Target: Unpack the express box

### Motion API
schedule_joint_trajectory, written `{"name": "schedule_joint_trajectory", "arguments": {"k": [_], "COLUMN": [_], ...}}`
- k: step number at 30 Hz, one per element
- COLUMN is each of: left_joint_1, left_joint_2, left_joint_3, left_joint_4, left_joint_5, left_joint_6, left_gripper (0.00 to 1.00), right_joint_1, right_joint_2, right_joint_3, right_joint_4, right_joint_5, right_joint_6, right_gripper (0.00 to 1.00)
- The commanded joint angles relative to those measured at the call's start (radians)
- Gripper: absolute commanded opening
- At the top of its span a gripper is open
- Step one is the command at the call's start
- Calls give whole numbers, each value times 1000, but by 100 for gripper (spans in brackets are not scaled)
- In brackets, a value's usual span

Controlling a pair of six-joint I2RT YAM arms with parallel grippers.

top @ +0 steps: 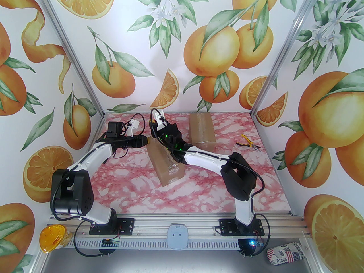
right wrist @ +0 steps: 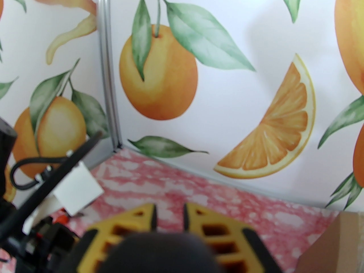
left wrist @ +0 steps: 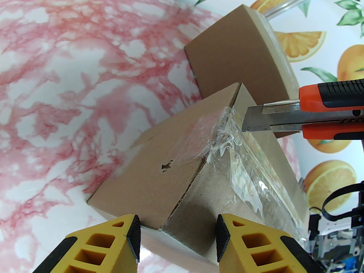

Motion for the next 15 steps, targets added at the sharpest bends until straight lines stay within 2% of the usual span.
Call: {"name": "schedule_joint_trajectory", "arguments": {"k": [1, 15], "left_joint_1": [1, 0], "left_joint_2": [13, 26], "left_joint_3": [-23, -20], "left_joint_4": [-28, -18], "left_joint_5": [-18, -26], "left_joint_6": [2, -19], "left_gripper": [47, 47], "right_joint_1": [5, 7], "right_joint_2": [16, -12], "right_joint_3": [0, -11], "right_joint_4": [47, -18], "right_joint_5": [19, 17], "right_joint_6": [-9, 25], "right_gripper": [1, 1]}}
